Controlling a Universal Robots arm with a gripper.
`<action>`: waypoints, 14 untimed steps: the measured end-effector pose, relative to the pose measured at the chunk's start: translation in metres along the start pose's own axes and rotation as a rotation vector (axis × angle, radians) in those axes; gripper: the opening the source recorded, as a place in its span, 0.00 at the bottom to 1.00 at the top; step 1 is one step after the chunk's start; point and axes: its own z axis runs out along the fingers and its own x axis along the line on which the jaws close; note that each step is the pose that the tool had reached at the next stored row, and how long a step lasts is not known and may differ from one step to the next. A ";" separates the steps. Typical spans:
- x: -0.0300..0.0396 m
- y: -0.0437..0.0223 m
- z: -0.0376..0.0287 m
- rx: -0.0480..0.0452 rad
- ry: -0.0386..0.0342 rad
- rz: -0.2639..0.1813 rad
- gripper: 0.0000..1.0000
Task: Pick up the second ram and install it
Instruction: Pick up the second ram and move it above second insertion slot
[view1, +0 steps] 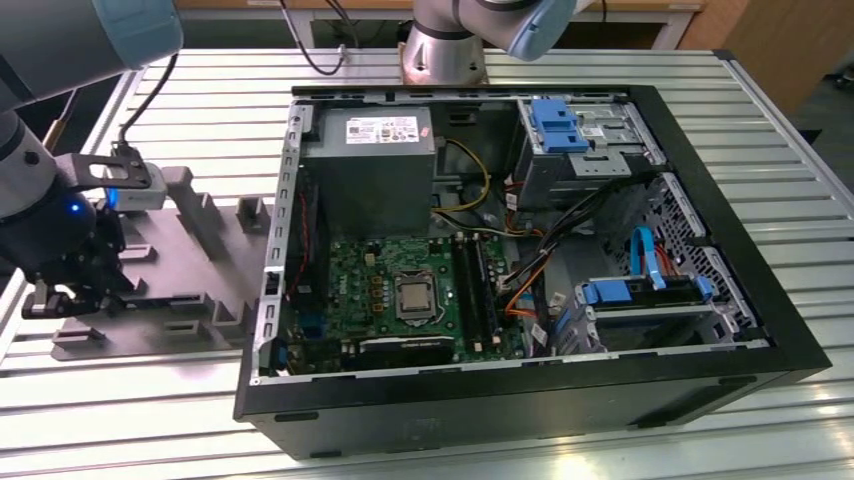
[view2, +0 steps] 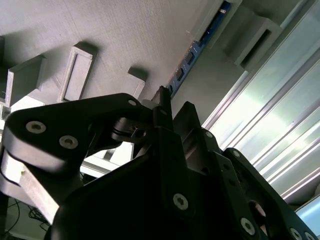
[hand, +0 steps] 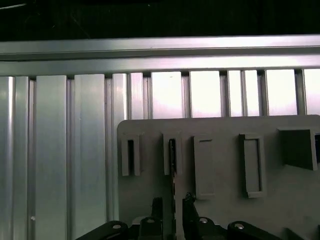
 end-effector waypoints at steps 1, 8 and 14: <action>0.0000 0.0001 0.0005 -0.0001 0.0003 -0.007 0.30; 0.0001 0.0021 0.0056 -0.0003 0.0020 -0.045 0.30; 0.0001 0.0028 0.0109 0.0014 0.0032 -0.072 0.30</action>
